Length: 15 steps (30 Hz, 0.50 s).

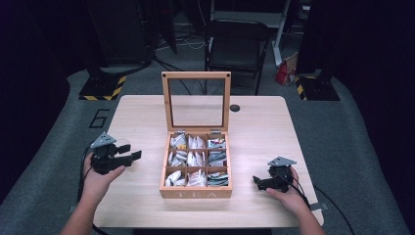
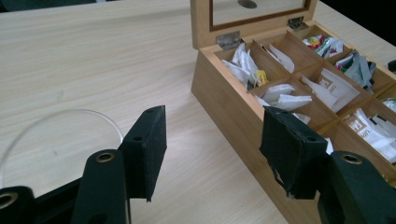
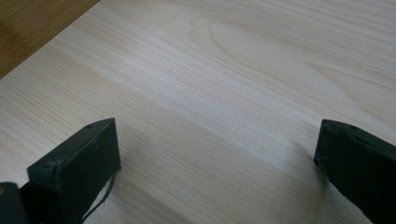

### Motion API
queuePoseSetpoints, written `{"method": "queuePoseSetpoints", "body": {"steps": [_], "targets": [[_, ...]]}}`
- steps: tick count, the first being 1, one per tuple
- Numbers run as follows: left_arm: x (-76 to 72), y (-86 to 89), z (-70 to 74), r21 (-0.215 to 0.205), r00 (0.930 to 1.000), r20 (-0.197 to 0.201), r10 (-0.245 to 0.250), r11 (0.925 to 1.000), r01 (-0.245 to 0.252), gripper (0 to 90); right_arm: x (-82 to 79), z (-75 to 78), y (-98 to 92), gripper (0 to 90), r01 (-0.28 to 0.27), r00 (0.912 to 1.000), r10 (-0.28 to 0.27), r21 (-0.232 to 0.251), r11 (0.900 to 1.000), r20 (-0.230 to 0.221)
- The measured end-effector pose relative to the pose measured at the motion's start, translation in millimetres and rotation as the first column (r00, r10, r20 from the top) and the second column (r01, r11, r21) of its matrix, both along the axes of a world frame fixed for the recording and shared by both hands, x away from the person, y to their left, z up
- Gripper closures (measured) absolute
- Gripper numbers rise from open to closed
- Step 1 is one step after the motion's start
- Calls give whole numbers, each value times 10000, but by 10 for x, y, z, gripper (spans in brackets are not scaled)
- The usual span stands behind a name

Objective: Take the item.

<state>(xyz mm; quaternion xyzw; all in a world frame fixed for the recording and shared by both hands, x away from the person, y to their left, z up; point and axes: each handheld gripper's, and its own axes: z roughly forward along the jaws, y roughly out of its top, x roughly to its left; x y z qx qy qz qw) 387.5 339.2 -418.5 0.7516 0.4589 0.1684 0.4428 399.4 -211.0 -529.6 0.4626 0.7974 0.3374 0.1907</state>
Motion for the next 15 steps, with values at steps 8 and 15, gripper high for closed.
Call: {"method": "queuePoseSetpoints", "body": {"steps": [8, 15], "targets": [[-65, -22, -105, 169, 9994, -152, -298, 9994, 301, 406, 0, 0, 0, 0, -4, 10000, 4, 1, 10000, 2], [-127, -52, -233, 295, 9983, -384, -449, 9985, 461, 409, 0, 0, -1, 0, -4, 10000, 4, -9, 10000, 6]]}}
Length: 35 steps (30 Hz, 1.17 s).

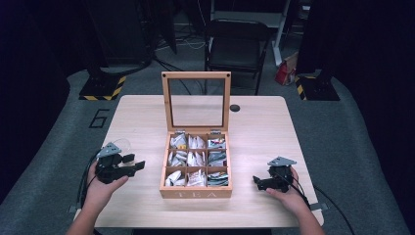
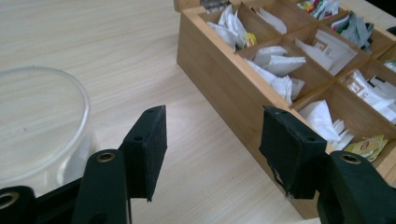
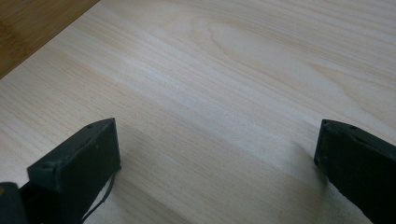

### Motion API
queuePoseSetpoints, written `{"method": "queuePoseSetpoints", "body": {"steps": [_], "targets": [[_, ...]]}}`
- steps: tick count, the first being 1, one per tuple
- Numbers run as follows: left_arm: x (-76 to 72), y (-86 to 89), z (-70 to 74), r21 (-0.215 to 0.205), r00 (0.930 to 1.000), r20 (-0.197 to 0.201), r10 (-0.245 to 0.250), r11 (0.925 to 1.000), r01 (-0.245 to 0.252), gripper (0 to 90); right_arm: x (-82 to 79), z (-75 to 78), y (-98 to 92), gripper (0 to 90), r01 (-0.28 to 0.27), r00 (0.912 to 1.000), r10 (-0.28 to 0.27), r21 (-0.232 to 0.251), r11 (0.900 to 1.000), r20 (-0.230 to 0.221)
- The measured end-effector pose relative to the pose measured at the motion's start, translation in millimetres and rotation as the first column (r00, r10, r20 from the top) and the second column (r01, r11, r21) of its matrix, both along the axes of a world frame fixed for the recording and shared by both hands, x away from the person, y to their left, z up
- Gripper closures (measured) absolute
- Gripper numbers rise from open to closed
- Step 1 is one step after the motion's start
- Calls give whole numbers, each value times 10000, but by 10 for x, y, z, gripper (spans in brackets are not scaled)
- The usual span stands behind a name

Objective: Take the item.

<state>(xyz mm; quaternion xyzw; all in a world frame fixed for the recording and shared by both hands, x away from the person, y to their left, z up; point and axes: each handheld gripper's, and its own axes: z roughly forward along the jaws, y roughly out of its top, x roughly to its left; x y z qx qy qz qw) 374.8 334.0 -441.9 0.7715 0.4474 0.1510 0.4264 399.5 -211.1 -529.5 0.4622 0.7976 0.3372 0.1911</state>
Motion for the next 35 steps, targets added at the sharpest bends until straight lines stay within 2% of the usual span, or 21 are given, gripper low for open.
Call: {"method": "queuePoseSetpoints", "body": {"steps": [5, 9, 12, 14, 18, 23, 27, 30, 31, 35], "targets": [[-20, -38, -99, -100, 9999, -91, -68, 9999, 67, 409, 0, 0, 1, 0, -1, 10000, 1, 10, 10000, -6], [-36, -51, -161, 46, 9998, -158, -113, 9999, 114, 409, 0, 0, 1, 0, 3, 10000, -3, 15, 10000, -7], [-46, -45, -186, -27, 10000, -72, -41, 10000, 41, 409, 0, -1, 1, 0, 2, 10000, -2, 13, 10000, -5], [-61, -42, -214, -125, 9999, -108, -2, 9999, 1, 409, 0, 0, 1, 0, 4, 10000, -4, 13, 10000, -10], [-67, -33, -287, -51, 9994, -313, -174, 9998, 172, 409, 0, 0, 1, 0, 3, 10000, -3, 11, 10000, -7], [-64, -59, -359, 442, 9982, -467, -386, 9982, 407, 409, 0, 0, 1, 0, 1, 10000, -1, 12, 10000, -6], [-62, -65, -398, 279, 9978, -555, -360, 9989, 376, 409, 0, 0, 1, 0, 0, 10000, 0, 11, 10000, -6], [-53, -66, -420, 376, 9965, -648, -536, 9977, 561, 409, 0, 0, 1, 0, -1, 10000, 1, 12, 10000, -6], [-53, -75, -425, 272, 9962, -693, -526, 9981, 546, 409, 0, 0, 1, 0, -1, 10000, 1, 11, 10000, -5], [-49, -79, -422, 189, 9966, -592, -564, 9982, 576, 409, 0, 0, 1, 0, 1, 10000, -1, 12, 10000, -7]]}}
